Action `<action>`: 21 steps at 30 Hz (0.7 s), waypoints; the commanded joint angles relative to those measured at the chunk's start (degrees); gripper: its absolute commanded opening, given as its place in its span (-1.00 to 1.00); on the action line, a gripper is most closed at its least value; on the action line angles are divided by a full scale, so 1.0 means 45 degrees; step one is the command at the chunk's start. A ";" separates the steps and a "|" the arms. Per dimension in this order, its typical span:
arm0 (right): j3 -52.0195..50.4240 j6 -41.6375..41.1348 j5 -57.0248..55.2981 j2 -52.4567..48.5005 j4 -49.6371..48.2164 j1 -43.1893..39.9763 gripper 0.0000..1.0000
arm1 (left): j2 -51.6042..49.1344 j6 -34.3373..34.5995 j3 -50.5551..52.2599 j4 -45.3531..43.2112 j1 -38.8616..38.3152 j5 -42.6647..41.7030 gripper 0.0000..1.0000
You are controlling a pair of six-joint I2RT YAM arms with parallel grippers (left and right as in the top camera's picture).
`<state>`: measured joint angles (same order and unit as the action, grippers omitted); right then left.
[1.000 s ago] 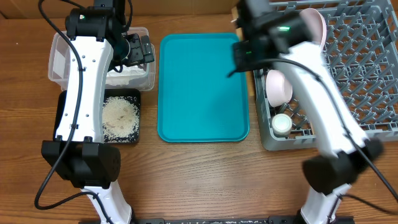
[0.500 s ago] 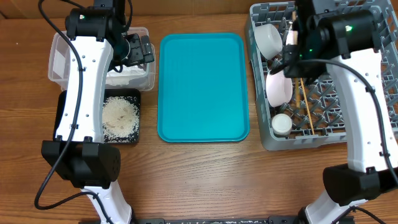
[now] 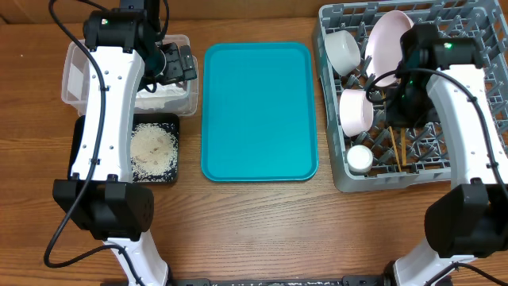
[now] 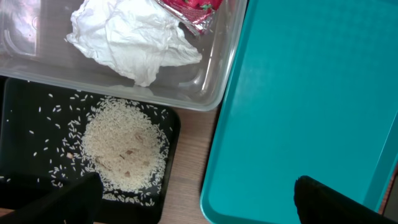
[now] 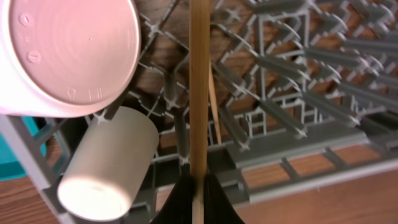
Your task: Sort waste into correct bins and load items into the dishwasher
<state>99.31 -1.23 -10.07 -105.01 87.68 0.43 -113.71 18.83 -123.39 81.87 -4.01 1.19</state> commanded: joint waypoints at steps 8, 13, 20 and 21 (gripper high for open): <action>-0.0607 0.0967 -0.0102 0.0146 -0.0777 0.0029 -0.54 | 0.0053 -0.0185 -0.0291 0.0000 0.0053 0.0165 0.99; -0.0607 0.0952 -0.0121 0.0146 -0.1010 0.0029 0.07 | 0.0049 -0.0185 -0.0291 0.0000 0.0053 0.0160 0.99; -0.0505 0.0894 -0.0073 0.0146 -0.1433 0.0049 0.15 | 0.0053 -0.0185 -0.0291 0.0000 0.0053 0.0160 1.00; -0.0398 0.0899 0.0044 0.0146 -0.1418 0.0073 0.15 | 0.0053 -0.0185 -0.0291 0.0000 0.0053 0.0165 0.99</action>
<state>96.75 3.03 -10.46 -105.01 81.49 0.47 -113.71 18.83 -123.39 81.87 -4.01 1.19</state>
